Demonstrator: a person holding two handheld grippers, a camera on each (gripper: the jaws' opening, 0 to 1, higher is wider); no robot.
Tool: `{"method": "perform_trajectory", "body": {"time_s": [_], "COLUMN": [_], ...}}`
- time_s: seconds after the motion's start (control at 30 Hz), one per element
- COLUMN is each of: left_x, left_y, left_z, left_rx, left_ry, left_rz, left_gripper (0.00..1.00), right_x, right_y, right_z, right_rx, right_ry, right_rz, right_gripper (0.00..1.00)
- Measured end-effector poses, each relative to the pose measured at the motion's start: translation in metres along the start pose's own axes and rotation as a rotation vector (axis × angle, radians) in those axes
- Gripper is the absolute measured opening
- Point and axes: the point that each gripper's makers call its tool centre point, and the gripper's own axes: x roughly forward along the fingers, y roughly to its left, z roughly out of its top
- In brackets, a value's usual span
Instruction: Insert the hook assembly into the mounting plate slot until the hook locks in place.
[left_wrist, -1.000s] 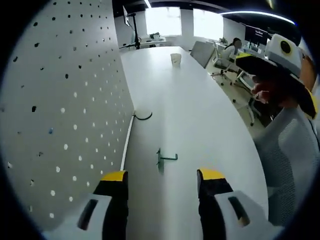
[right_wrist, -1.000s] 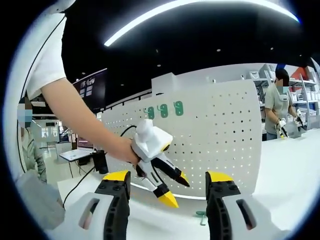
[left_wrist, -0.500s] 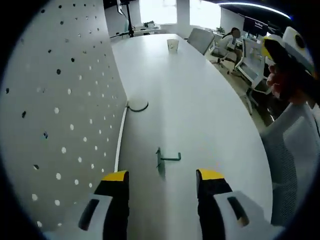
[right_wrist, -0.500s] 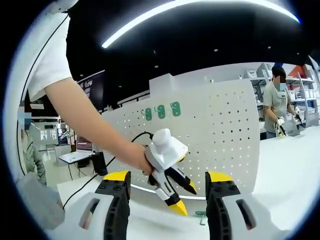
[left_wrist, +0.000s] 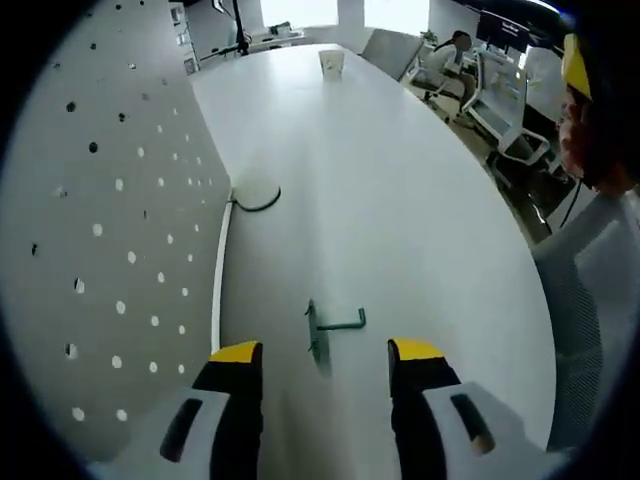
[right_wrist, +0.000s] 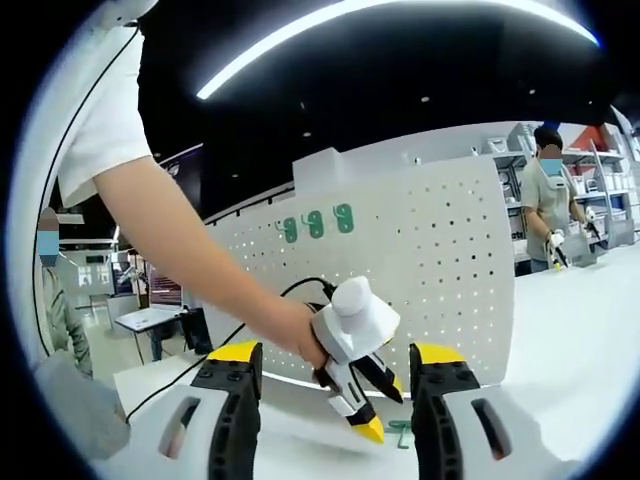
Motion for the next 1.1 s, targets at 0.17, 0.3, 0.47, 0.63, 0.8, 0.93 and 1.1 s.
{"method": "perform_trajectory", "body": {"time_s": [0.17,0.3,0.47,0.63,0.8,0.93,1.1], "left_x": [0.007,0.011,0.015,0.020,0.021,0.021,0.021], "left_y": [0.000,0.000,0.001,0.001,0.001,0.001,0.003], "left_z": [-0.004,-0.005,-0.008,-0.012,-0.010,-0.010,-0.010], "left_rx": [0.002,0.006,0.002,0.007,0.000,0.002,-0.004], "left_ry": [0.029,0.045,0.064,0.075,0.070,0.066,0.065], "left_rz": [-0.012,-0.018,-0.020,-0.025,-0.026,-0.027,-0.019], "left_gripper": [0.52,0.52,0.51,0.51,0.52,0.52,0.48], "right_x": [-0.001,-0.001,-0.001,-0.002,-0.003,-0.003,-0.003], "right_y": [-0.002,-0.003,-0.004,-0.007,-0.011,-0.013,-0.013], "right_z": [0.001,0.001,0.000,0.000,-0.002,-0.002,-0.003], "right_rx": [0.003,0.007,0.008,0.014,0.024,0.032,0.035], "right_ry": [0.000,-0.001,-0.001,0.001,0.003,0.002,0.003], "right_rz": [-0.009,-0.013,-0.016,-0.024,-0.038,-0.045,-0.045], "right_gripper": [0.57,0.57,0.57,0.56,0.55,0.54,0.54]}}
